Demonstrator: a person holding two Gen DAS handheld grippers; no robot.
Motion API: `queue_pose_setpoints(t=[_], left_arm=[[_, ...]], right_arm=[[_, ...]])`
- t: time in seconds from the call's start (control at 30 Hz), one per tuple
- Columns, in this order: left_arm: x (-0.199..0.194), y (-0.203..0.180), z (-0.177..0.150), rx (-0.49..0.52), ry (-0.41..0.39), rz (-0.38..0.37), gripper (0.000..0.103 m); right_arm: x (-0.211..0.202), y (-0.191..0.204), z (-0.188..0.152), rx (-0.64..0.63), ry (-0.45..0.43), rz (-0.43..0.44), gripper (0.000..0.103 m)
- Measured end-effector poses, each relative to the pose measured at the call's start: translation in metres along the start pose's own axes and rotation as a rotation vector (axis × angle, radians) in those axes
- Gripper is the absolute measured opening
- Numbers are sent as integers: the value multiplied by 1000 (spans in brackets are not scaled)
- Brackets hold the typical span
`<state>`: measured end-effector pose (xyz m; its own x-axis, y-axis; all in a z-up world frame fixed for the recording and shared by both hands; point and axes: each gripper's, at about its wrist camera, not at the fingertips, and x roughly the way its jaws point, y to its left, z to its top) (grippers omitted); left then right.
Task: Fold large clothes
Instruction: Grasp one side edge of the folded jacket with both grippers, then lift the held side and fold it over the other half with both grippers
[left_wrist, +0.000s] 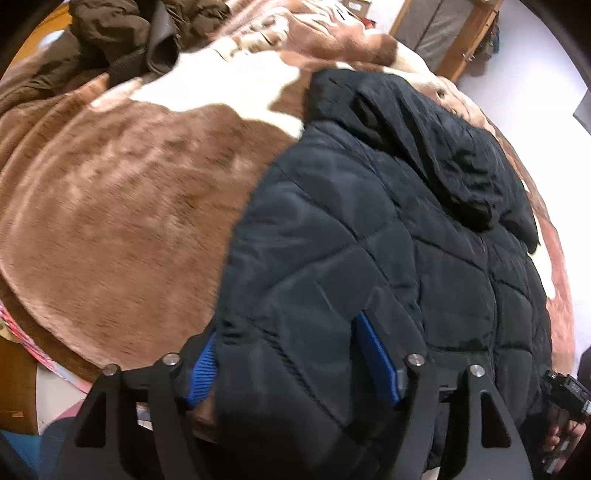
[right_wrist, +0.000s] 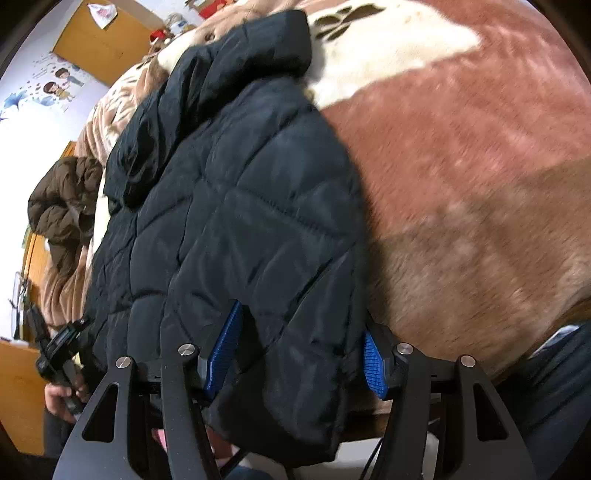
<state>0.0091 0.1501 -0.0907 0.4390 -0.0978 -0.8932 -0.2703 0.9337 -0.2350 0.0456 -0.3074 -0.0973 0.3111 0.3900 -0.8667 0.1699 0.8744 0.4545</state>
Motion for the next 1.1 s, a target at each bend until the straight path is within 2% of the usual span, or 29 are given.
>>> queue_pose_setpoints(t=[0.13, 0.17, 0.23, 0.3, 0.4, 0.47, 0.57, 0.7, 0.9, 1.0, 1.1], left_arm=[[9, -11, -2, 32, 12, 26, 77], [11, -12, -3, 33, 14, 31, 76], [11, -16, -3, 50, 19, 31, 65], [6, -21, -4, 79, -2, 28, 46], [-11, -25, -2, 79, -32, -21, 25], [-28, -26, 1, 74, -67, -68, 21], [-57, -37, 8, 99, -130, -116, 18], [-90, -46, 8, 139, -197, -158, 18], [-113, -33, 0, 91, -208, -227, 18], [-121, -28, -7, 68, -205, -246, 18], [-126, -30, -2, 59, -219, -263, 18]], right_arm=[[6, 3, 3, -1, 12, -10, 59], [7, 3, 4, -2, 12, -12, 55], [7, 10, 4, -24, 11, -10, 43], [3, 19, 6, -47, 4, 0, 23], [-8, 35, 8, -72, -25, 20, 15], [-22, 43, 12, -80, -58, 62, 13], [-50, 54, 17, -111, -109, 110, 13], [-79, 55, 12, -123, -144, 123, 13], [-101, 41, -19, -83, -142, 153, 13], [-110, 42, -25, -77, -151, 174, 13], [-118, 46, -16, -78, -184, 204, 13]])
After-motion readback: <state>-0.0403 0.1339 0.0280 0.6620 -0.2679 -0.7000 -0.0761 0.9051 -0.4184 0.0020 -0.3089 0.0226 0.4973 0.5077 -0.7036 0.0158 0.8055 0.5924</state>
